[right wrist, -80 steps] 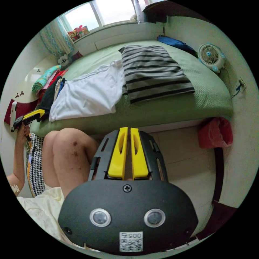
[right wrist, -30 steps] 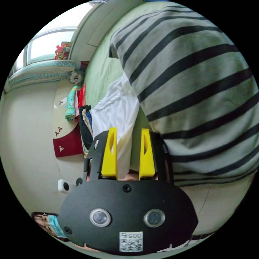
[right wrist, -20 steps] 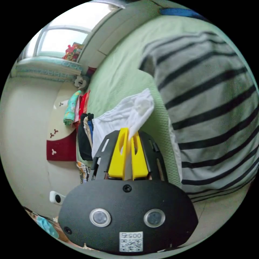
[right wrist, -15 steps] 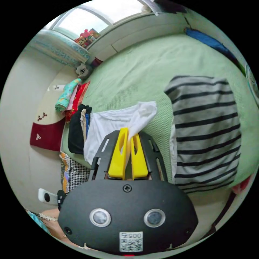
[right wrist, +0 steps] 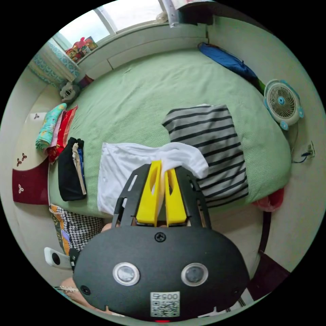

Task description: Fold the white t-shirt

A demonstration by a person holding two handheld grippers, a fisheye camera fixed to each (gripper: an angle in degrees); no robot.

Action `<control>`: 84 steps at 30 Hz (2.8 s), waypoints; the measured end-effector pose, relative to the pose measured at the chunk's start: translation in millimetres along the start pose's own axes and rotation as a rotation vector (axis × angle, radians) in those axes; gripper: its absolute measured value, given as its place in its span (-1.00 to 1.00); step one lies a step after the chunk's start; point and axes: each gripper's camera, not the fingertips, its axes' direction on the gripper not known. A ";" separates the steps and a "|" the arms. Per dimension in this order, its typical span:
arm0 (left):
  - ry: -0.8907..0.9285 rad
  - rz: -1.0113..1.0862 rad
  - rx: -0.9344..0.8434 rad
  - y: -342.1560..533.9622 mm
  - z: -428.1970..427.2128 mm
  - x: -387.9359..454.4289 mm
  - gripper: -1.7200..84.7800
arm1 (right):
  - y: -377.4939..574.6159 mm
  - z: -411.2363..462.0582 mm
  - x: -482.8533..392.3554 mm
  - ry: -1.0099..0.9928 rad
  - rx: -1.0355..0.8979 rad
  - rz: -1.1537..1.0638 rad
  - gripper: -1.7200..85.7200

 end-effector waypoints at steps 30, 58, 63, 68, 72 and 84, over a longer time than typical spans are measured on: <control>-0.458 -0.366 -0.133 89.0 -89.3 -214.4 -0.71 | -25.0 163.5 -151.4 -0.086 0.026 -0.221 -0.71; -0.438 -0.369 -0.246 83.8 -87.8 -229.8 -0.97 | 26.1 166.4 -181.0 -0.106 0.055 -0.276 -0.73; -0.446 -0.361 -0.282 78.4 -81.6 -225.9 -0.97 | 131.0 165.2 -194.9 -0.105 -0.050 -0.500 -0.74; -0.495 -0.293 -0.352 66.5 -76.4 -212.0 -0.97 | 217.7 183.4 -207.0 -0.071 -0.108 -0.577 -0.75; -0.508 -0.296 -0.376 56.3 -74.7 -202.6 -0.97 | 237.4 193.8 -211.5 -0.050 -0.091 -0.557 -0.76; -0.576 -0.256 -0.282 60.6 -91.0 -152.9 -0.97 | 264.1 142.4 -185.1 -0.018 0.023 -0.489 -0.99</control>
